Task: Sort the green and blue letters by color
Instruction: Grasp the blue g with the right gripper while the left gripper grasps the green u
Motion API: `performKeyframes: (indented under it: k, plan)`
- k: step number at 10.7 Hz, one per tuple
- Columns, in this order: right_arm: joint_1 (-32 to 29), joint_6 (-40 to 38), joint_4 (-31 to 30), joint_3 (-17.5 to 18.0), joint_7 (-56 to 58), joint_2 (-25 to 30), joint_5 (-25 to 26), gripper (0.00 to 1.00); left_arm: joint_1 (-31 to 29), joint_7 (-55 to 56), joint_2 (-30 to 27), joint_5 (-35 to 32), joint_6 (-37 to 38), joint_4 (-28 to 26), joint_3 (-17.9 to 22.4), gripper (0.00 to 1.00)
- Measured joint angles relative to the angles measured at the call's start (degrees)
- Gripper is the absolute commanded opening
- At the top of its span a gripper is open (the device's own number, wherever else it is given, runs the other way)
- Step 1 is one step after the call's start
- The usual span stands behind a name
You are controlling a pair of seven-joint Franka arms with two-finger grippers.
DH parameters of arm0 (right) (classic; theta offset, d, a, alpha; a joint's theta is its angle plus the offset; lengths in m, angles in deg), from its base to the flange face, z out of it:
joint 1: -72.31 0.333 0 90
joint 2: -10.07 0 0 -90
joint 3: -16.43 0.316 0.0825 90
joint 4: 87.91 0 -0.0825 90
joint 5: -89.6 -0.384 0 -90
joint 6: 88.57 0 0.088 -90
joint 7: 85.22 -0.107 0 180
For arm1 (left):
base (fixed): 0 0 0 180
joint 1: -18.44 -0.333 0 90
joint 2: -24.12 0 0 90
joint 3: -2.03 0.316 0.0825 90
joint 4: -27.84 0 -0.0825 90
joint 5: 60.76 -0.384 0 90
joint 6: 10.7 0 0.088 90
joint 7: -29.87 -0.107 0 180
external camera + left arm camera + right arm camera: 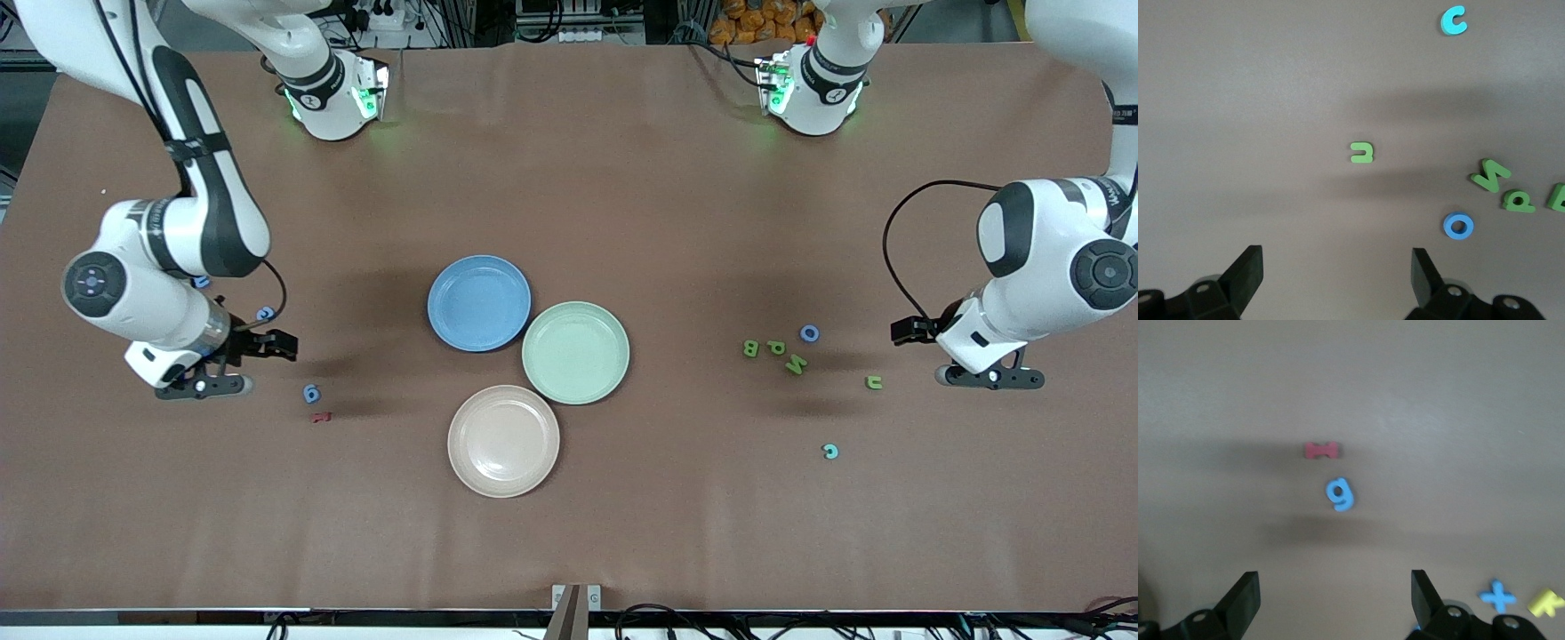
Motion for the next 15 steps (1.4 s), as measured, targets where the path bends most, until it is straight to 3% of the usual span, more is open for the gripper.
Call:
performKeyframes:
  k: [7, 15]
  plan:
    - [0.5, 8.2, 2.1, -0.4, 15.4, -8.6, -0.1, 1.00, -0.8, 0.0, 4.7, 2.2, -3.1, 0.0, -0.1, 0.90]
    - [0.3, 15.0, 2.4, -0.2, 18.1, -14.4, -0.1, 1.00, -0.8, 0.0, 7.5, 2.1, -7.1, 0.0, -0.1, 0.86]
